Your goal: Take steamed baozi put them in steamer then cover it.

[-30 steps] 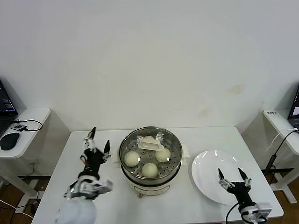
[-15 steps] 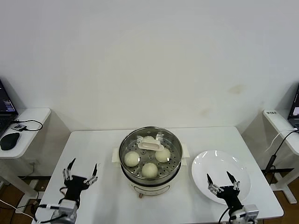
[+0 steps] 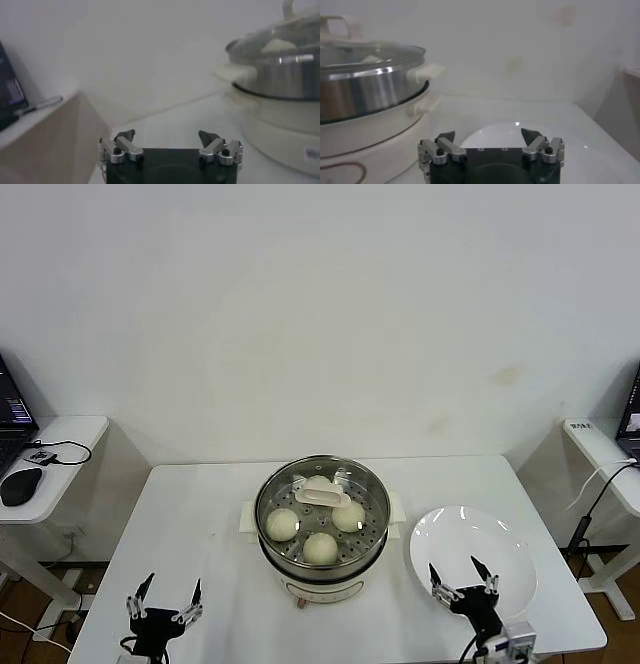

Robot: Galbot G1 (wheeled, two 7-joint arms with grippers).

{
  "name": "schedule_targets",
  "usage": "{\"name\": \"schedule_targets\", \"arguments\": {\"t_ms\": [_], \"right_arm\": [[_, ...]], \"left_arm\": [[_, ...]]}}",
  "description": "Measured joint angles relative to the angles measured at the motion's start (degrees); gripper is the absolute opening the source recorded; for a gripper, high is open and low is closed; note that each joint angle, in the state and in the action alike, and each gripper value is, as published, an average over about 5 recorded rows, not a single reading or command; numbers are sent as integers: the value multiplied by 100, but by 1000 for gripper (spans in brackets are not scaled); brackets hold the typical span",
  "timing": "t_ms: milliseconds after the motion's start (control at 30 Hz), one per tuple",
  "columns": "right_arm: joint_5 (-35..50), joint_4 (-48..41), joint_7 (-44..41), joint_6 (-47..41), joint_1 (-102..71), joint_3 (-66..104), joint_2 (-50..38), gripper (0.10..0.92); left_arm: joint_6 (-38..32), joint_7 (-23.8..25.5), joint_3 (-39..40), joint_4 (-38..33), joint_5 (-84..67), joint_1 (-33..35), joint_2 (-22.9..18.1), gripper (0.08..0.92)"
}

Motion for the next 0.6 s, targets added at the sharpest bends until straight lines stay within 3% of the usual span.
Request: {"name": "schedule_targets", "arguments": {"t_ms": [600], "right_arm": [[-363, -61, 35, -346, 282, -157, -12, 823]], "left_arm": [[66, 118, -62, -400, -60, 484, -309, 823]]}}
